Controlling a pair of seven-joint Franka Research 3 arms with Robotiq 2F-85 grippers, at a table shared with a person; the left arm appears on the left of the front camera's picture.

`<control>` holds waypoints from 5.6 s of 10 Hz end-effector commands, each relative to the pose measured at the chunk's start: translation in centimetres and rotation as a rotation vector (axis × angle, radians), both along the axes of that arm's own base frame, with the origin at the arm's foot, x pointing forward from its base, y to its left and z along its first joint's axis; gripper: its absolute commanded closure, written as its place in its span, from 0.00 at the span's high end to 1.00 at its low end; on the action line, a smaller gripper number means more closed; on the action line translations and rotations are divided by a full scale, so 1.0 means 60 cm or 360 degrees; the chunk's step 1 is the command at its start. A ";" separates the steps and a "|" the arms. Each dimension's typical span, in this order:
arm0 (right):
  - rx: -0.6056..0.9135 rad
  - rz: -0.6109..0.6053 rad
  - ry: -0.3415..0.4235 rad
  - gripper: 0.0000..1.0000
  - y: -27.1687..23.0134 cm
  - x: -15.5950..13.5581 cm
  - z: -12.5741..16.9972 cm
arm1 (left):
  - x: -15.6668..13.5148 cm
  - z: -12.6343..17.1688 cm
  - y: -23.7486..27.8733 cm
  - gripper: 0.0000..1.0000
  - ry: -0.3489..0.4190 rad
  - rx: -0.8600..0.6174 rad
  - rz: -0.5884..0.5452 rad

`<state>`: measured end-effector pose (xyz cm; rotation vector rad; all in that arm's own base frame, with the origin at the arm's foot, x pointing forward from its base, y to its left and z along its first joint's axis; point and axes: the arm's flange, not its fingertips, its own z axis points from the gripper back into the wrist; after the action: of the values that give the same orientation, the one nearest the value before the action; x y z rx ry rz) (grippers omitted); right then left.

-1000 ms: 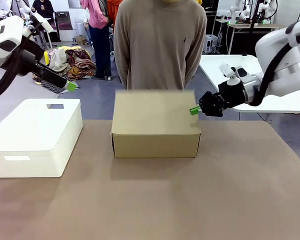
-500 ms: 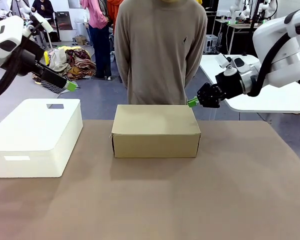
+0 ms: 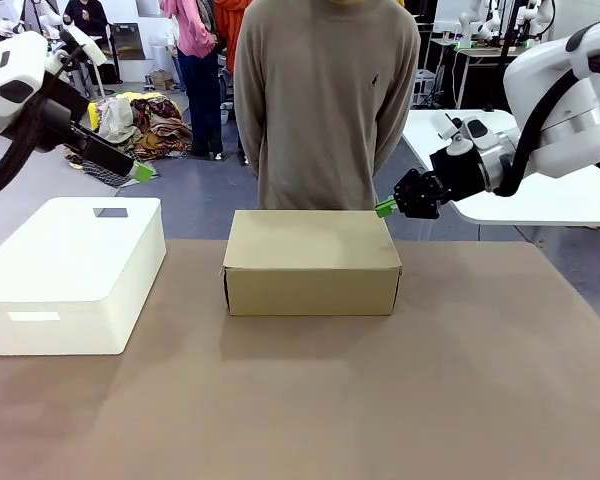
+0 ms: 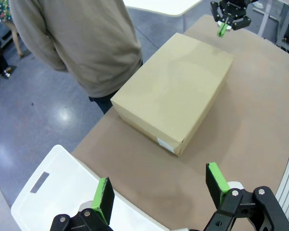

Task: Pack the shoes into the box.
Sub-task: Press down on the lid of the Shoes Box.

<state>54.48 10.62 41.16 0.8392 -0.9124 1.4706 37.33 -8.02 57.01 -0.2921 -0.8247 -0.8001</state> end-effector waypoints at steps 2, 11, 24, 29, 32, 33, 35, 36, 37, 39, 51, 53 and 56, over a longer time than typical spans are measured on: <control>0.0011 0.0000 -0.0016 0.00 0.001 0.001 0.001 | 0.000 -0.003 0.001 1.00 -0.0004 -0.0021 -0.0018; -0.0196 -0.0161 0.0136 0.87 0.026 -0.021 0.092 | -0.020 0.038 -0.035 1.00 0.0178 0.0096 0.0133; -0.0697 -0.0540 0.0109 0.97 0.040 -0.111 0.159 | -0.003 0.001 -0.067 0.00 0.0277 0.0121 0.0195; -0.0578 -0.0432 0.0117 0.97 0.038 -0.088 0.149 | -0.003 0.001 -0.067 0.00 0.0277 0.0121 0.0195; -0.0666 -0.0614 0.0187 0.97 0.046 -0.100 0.165 | 0.006 -0.004 -0.085 0.00 0.0319 0.0088 0.0291; -0.0678 -0.0722 0.0226 0.97 0.046 -0.111 0.186 | 0.013 -0.006 -0.092 0.00 0.0346 0.0043 0.0307; -0.0757 -0.0872 0.0243 0.97 0.044 -0.134 0.222 | 0.028 -0.005 -0.119 0.00 0.0410 0.0029 0.0329; -0.0798 -0.0925 0.0251 0.97 0.044 -0.150 0.239 | 0.035 0.001 -0.133 0.00 0.0434 0.0050 0.0320; -0.0877 -0.0966 0.0223 0.97 0.044 -0.171 0.254 | 0.047 0.011 -0.155 0.00 0.0435 0.0081 0.0304; -0.0906 -0.1005 0.0198 0.97 0.038 -0.198 0.270 | 0.064 0.019 -0.185 0.00 0.0449 0.0105 0.0262; -0.0764 -0.1090 0.0062 0.97 0.006 -0.261 0.345 | 0.133 -0.057 -0.277 0.00 0.0503 0.0030 0.0240; -0.0764 -0.1090 0.0062 0.97 0.006 -0.261 0.345 | 0.157 -0.062 -0.307 0.00 0.0530 0.0105 0.0196; -0.0764 -0.1090 0.0062 0.97 0.006 -0.261 0.345 | 0.211 -0.056 -0.352 0.00 0.0538 0.0249 0.0213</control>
<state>38.58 11.01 61.56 0.1649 -0.6826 0.9990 48.49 -28.21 52.66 -0.2599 -0.4720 -0.6737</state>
